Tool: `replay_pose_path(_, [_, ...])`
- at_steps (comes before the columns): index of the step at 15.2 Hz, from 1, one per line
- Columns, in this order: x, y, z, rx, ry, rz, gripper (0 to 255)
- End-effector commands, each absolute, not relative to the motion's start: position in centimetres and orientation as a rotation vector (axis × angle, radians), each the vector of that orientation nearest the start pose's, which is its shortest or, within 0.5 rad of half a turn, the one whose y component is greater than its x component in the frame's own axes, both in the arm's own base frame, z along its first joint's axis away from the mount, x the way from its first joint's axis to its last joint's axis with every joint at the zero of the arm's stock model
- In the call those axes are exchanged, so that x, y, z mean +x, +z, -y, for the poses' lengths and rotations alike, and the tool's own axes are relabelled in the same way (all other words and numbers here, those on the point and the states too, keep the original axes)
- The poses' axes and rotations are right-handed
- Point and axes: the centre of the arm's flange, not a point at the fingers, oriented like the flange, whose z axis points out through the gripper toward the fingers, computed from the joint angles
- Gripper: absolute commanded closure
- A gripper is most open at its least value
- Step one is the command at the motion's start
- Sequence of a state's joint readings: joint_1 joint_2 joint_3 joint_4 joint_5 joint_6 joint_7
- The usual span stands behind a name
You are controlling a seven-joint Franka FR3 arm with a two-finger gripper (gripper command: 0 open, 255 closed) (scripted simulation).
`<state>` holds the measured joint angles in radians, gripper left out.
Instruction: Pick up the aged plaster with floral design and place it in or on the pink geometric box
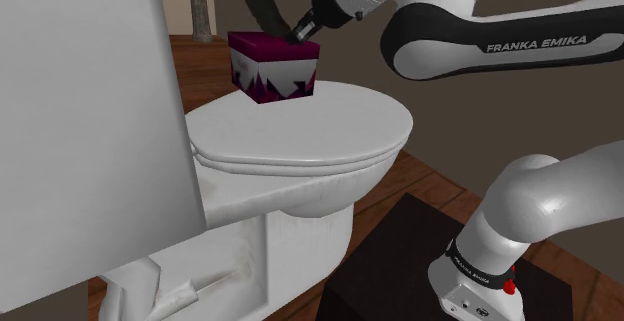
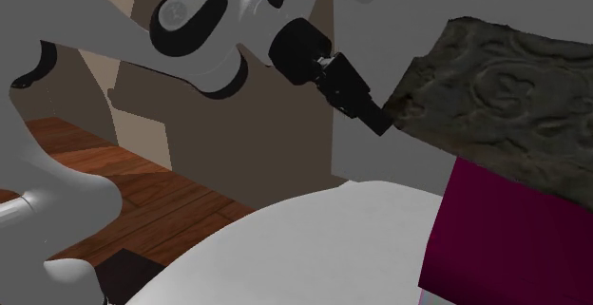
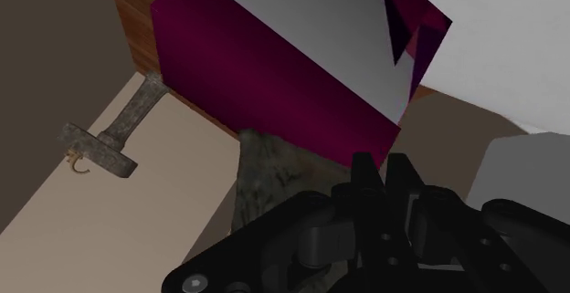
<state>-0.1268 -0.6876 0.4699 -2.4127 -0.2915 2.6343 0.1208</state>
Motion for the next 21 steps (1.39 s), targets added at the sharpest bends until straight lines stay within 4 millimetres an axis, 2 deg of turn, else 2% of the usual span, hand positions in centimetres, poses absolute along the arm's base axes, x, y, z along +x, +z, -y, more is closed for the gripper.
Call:
replay_pose_path(1, [38.6,61.4,-16.7,-3.050,-1.527,0.708,255])
replay_pose_path(6, [41.4,60.3,-10.8,-3.050,-1.527,0.708,255])
replay_pose_path(7, [42.2,60.0,-9.1,-3.050,-1.527,0.708,255])
replay_pose_path(9, [42.2,59.0,-9.1,-3.050,-1.527,0.708,255])
replay_pose_path(17, [42.2,59.0,-9.1,-3.050,-1.527,0.708,255])
replay_pose_path(18, [42.2,59.0,-9.1,-3.050,-1.527,0.708,0])
replay_pose_path(21, [42.2,59.0,-9.1,-3.050,-1.527,0.708,0])
